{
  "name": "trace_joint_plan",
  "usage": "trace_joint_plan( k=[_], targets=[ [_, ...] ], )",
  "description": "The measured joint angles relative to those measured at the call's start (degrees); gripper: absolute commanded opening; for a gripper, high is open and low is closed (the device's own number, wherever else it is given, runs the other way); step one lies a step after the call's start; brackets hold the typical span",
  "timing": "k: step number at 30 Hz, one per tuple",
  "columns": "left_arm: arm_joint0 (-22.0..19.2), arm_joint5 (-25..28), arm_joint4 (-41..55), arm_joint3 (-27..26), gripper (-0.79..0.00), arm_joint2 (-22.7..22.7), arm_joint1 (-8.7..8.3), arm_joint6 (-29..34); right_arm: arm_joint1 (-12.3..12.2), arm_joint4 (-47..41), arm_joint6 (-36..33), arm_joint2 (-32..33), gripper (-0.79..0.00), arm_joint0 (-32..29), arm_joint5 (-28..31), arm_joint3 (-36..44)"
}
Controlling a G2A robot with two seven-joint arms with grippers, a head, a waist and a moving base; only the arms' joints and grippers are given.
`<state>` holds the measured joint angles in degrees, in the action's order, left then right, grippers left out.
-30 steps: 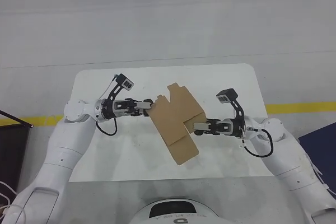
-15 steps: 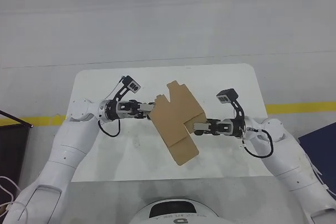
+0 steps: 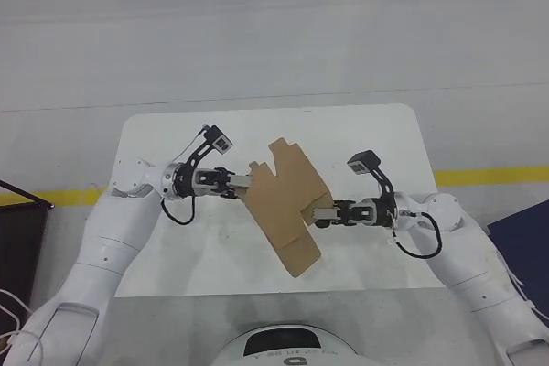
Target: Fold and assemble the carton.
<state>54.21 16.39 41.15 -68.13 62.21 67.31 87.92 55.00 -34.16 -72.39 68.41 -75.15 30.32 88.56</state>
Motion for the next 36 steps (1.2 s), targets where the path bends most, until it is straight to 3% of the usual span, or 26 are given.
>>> trace_joint_plan(
  k=[9, 20, 30, 33, 36],
  targets=[
    [-0.6, 0.0, -5.9, -1.8, -0.437, -1.3, -1.75, 0.0, 0.0, 0.8, -1.2, -0.4, -0.785, 0.3, -1.3, -0.5],
    [-1.6, 1.0, -4.7, -3.3, -0.44, -5.0, -2.92, -0.9, 0.3, -0.9, -3.1, -1.7, -0.785, 1.6, -4.8, -2.5],
    [-2.4, 6.6, -9.9, -3.9, -0.471, -10.0, -4.11, -6.6, 0.6, -1.1, -3.4, -2.3, -0.785, 2.6, -5.5, -3.2],
    [-2.8, 7.2, -9.0, -3.7, -0.514, -11.3, -4.46, -7.2, 0.6, -1.2, -3.1, -2.4, -0.785, 2.8, -5.8, -3.3],
    [-3.3, 8.0, -8.8, -3.4, -0.653, -12.3, -4.85, -8.0, 0.7, -1.2, -2.7, -2.4, -0.785, 2.9, -6.0, -3.5]
  ],
)
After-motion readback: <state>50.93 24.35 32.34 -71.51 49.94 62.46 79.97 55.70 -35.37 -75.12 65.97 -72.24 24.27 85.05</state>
